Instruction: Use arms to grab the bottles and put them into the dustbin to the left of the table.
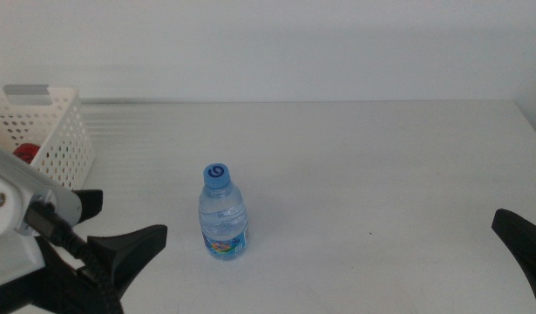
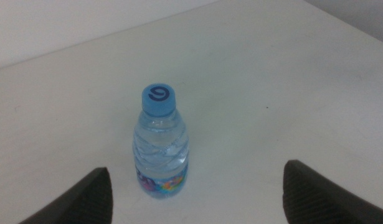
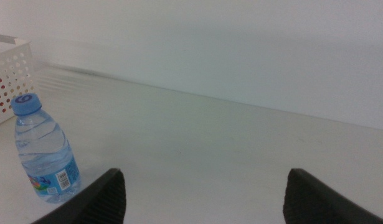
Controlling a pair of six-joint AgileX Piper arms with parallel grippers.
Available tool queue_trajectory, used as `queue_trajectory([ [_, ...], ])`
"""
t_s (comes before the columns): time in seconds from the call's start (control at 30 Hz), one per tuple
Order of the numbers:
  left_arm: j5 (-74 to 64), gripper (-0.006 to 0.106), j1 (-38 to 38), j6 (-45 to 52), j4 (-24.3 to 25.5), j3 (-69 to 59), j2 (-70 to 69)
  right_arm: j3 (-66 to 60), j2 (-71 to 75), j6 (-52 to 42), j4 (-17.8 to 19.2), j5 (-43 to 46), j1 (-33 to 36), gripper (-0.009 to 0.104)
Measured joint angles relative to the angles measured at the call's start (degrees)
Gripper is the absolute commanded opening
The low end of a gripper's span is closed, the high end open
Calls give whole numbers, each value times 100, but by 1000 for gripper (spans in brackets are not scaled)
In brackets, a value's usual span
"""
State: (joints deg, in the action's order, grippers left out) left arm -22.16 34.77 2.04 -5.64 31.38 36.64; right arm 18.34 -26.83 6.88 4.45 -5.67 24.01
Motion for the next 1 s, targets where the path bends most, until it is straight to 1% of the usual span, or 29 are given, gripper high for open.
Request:
queue_trajectory([
  [0.3, 596, 90, -7, -103, 422, 92, 113, 0, 0, 0, 0, 0, 0, 66],
  [0.47, 706, 90, -362, -109, 597, 768, 603, 0, 0, 0, 0, 0, 0, 66],
  [0.57, 756, 90, -611, -111, 653, 1430, 1228, 0, 0, 0, 0, 0, 0, 66],
  [0.67, 803, 89, -638, -111, 660, 1710, 1685, 0, 0, 0, 0, 0, 0, 66],
  [0.83, 1313, 89, -644, -111, 597, 1489, 2197, 0, 0, 0, 0, 0, 0, 66],
  [1.0, 2767, 89, -644, -130, 564, 425, 2242, 0, 0, 0, 0, 0, 0, 66],
])
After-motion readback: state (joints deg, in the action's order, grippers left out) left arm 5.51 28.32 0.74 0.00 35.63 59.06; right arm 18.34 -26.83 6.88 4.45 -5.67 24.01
